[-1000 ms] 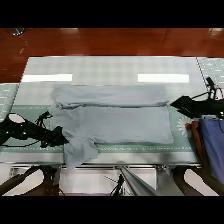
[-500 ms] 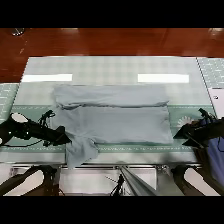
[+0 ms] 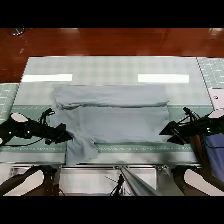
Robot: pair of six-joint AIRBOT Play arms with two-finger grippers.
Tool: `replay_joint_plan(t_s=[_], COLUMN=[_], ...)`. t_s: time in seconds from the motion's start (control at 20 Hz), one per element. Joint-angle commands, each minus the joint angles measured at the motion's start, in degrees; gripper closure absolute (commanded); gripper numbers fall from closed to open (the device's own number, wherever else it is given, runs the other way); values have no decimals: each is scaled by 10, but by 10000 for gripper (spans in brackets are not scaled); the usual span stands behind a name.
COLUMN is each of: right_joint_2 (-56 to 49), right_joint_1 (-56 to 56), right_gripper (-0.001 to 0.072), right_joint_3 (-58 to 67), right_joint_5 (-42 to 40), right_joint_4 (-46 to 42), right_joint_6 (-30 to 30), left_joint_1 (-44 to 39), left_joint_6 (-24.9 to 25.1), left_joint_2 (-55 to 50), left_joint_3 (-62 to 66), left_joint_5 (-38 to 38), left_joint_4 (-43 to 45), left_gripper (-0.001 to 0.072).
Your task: Fold the shirts.
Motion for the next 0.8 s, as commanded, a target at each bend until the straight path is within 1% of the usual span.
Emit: replay_joint_plan(t_s=[0.0,0.05,0.15,0.35,0.55,0.75], right_joint_2=[-10,-10,-10,-12,-58,-140], right_joint_1=[10,10,10,9,28,60], right_gripper=[438,688,688,689,689,689], right_joint_3=[15,21,43,135,238,334], right_joint_5=[-37,-24,4,9,8,-21], right_joint_4=[57,58,57,57,89,92], right_joint_6=[-24,-40,-57,-43,-38,-32], left_joint_1=[0,0,1,28,28,18], left_joint_6=[0,2,19,25,-3,-39], left_joint_2=[0,0,0,0,-25,-113], left_joint_3=[2,6,27,125,235,370], left_joint_5=[-4,-6,-22,-70,-49,-47], left_joint_4=[-4,-4,-4,-4,-13,-30], left_gripper=[684,684,684,685,685,685])
